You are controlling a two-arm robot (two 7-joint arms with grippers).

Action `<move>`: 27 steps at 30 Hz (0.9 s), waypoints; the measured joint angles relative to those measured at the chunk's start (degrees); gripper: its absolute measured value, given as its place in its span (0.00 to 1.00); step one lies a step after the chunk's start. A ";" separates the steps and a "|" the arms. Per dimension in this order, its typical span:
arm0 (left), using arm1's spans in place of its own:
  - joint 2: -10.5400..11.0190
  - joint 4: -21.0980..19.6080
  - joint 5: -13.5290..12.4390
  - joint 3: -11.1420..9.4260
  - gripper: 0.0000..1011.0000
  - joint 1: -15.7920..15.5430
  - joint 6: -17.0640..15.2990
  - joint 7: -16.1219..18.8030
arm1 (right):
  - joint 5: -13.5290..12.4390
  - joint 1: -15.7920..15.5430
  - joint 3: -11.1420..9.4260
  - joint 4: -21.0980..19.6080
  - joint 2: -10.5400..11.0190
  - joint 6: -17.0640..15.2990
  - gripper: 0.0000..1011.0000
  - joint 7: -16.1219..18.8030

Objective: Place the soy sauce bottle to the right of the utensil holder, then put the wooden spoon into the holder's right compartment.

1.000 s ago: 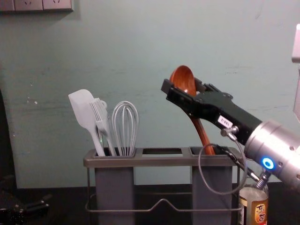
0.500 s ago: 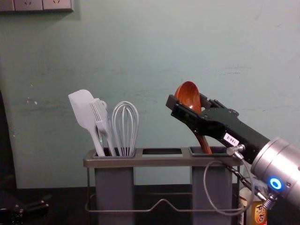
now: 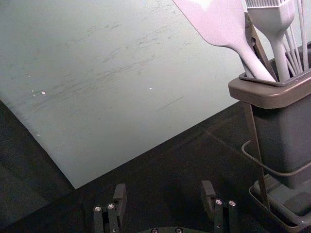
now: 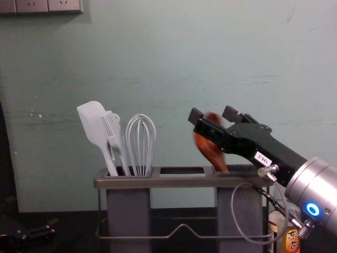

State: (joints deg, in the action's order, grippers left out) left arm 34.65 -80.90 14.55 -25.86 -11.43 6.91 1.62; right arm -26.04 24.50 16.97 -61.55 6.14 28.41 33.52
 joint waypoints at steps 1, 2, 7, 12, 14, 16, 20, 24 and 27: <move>0.00 0.00 0.00 0.00 0.99 0.00 0.00 0.00 | -0.07 -0.01 -0.09 -0.07 -0.08 0.11 0.92 0.00; 0.00 0.00 0.00 0.00 0.99 0.00 0.00 0.00 | -0.25 -0.02 -0.28 -0.31 -0.21 0.42 0.95 0.01; 0.00 0.00 0.00 0.00 0.99 0.00 0.00 0.00 | -3.22 -0.32 -1.65 -1.67 -1.07 1.86 0.99 0.99; 0.00 0.00 0.00 0.00 0.99 0.00 0.00 0.00 | -5.82 -1.49 -3.12 -4.70 -1.36 2.14 0.99 1.47; 0.00 0.00 0.00 0.00 0.99 0.00 0.00 0.00 | -6.35 -2.32 -3.61 -6.34 -1.14 2.14 0.99 1.39; 0.00 0.00 0.00 0.00 0.99 0.00 0.00 0.00 | -6.50 -3.16 -4.11 -8.07 -0.74 2.16 0.99 1.04; 0.00 0.00 0.00 0.00 0.99 0.00 0.00 0.00 | -4.45 -4.74 -5.09 -11.03 0.72 2.65 0.99 -1.15; 0.00 0.00 0.00 0.00 0.99 0.00 0.00 0.00 | -2.50 -6.12 -6.58 -13.06 2.26 3.28 0.99 -2.95; 0.00 0.00 0.00 0.00 0.99 0.00 0.00 0.00 | -1.56 -7.20 -8.19 -14.31 3.31 3.60 0.99 -4.17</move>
State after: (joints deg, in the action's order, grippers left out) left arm 34.65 -80.90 14.55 -25.86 -11.43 6.91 1.62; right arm -27.60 17.30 8.78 -75.86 9.46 32.02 29.34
